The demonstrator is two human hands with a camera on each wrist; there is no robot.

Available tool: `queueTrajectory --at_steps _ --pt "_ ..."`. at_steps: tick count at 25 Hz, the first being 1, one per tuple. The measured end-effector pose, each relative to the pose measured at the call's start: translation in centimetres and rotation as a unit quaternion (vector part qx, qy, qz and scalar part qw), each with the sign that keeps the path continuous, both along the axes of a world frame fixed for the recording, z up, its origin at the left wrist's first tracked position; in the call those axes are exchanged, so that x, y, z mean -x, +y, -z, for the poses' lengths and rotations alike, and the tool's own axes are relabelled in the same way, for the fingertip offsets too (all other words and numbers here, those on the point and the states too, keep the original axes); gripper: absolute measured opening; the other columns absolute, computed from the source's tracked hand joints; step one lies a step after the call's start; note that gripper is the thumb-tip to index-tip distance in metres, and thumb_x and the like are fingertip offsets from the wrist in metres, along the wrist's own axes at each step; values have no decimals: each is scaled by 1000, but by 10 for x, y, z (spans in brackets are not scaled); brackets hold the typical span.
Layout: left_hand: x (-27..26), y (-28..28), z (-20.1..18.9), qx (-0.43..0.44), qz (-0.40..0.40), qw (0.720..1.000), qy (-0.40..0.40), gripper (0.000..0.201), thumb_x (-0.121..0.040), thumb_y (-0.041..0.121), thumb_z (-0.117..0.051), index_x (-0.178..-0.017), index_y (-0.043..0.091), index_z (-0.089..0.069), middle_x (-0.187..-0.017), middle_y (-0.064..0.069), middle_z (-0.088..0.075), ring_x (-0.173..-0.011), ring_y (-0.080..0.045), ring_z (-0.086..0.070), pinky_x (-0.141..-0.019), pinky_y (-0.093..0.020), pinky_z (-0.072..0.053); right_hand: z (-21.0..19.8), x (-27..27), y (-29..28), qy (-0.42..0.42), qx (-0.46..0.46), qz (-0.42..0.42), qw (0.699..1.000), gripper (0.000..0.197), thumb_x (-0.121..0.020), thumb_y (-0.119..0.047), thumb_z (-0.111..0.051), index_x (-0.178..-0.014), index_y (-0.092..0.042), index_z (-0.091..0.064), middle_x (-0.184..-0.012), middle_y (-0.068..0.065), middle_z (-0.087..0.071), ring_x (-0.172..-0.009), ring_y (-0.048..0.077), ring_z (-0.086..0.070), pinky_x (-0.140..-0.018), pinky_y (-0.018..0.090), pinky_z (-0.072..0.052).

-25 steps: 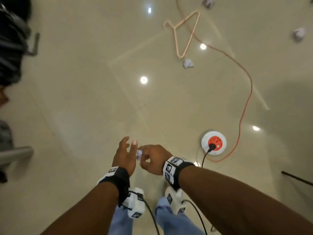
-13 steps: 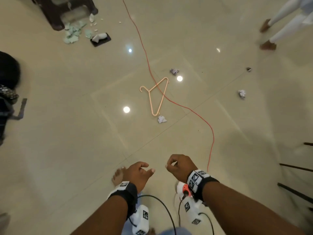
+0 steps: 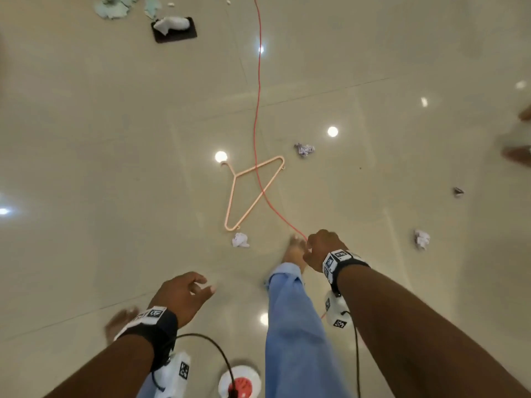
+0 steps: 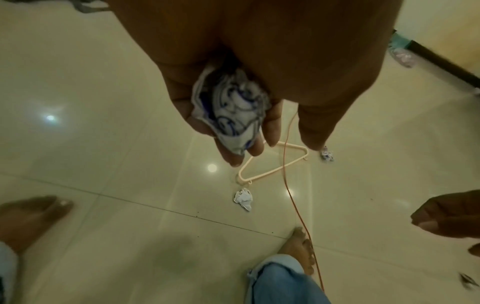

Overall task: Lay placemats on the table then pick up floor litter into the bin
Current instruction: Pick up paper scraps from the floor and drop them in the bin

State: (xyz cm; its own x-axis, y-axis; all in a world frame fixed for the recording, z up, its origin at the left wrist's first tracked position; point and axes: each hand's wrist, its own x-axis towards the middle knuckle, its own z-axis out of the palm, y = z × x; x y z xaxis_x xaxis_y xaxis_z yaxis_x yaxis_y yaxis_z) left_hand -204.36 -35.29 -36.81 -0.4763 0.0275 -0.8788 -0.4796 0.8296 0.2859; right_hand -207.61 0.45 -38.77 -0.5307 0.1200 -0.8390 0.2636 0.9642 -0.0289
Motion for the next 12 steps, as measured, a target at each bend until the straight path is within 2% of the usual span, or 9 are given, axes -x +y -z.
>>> queueTrajectory --at_steps 1,5,8,10,12 --pt "5 20 36 3 -11 1000 -8 33 -82 56 -72 -104 32 -68 -93 14 -69 -87 -7 -63 -77 -25 -46 37 21 27 9 -1 -12 1000 43 -88 -45 -58 -121 -18 -62 -127 11 -54 -122 34 -48 -97 40 -47" --pt "35 89 159 46 62 995 -70 44 -85 60 -66 -122 38 -58 -119 10 -68 -103 -13 -63 -85 -26 -46 150 82 105 -3 -28 -27 999 42 -90 -46 -59 -124 -22 -59 -129 8 -52 -127 31 -45 -100 39 -43" --pt "53 124 235 36 137 989 -49 64 -86 56 -66 -143 47 -37 -135 14 -60 -117 -14 -61 -91 -26 -46 220 135 131 -5 -31 -69 997 48 -86 -50 -62 -129 -28 -57 -135 5 -48 -132 31 -42 -105 45 -39" --pt "52 141 273 9 177 983 -47 85 -84 54 -67 -151 49 -15 -140 19 -52 -122 -14 -58 -96 -27 -47 260 183 134 41 -30 -94 994 52 -83 -50 -66 -131 -32 -56 -150 6 -34 -138 33 -34 -110 48 -36" --pt "43 148 305 14 170 984 -60 96 -80 53 -70 -151 52 -6 -142 18 -47 -122 -13 -58 -98 -30 -49 286 230 131 78 -26 -93 992 57 -79 -50 -69 -133 -40 -55 -163 2 -8 -144 34 -23 -115 47 -33"
